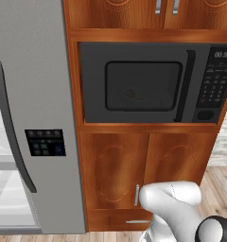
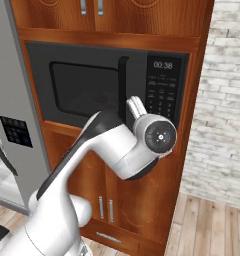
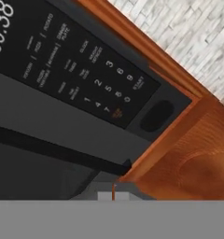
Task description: Place the tupperware containing the shrimp and potato meal in the microwave. Close the microwave door and press the start button to reheat the meal.
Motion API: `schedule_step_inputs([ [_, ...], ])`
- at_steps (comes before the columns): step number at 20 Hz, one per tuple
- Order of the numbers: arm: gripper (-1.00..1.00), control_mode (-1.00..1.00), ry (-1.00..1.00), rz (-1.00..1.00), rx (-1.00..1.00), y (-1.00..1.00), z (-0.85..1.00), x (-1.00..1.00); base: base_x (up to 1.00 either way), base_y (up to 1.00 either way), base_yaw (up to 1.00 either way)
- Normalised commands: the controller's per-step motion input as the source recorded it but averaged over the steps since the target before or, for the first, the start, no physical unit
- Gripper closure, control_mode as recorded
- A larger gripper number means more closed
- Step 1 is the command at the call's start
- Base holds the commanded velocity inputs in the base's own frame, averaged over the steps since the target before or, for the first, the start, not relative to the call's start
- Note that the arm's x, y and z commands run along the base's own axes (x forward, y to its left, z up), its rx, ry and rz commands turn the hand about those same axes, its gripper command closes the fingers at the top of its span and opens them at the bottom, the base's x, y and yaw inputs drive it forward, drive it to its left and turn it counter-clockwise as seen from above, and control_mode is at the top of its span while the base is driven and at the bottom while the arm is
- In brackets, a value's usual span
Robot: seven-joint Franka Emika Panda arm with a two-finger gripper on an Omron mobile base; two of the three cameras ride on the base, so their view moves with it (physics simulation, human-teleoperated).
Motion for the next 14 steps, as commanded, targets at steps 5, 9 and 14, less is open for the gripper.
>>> schedule_step_inputs([
  [5,1.00,-1.00,-0.13,0.00,0.05,-0.12,-0.36,0.20,0.00,0.00,0.00],
  [9,1.00,-1.00,-0.10,0.00,0.07,-0.14,-0.18,0.24,0.00,0.00,0.00],
  [14,1.00,-1.00,-0.03,0.00,0.10,-0.18,-0.01,0.28,0.00,0.00,0.00],
])
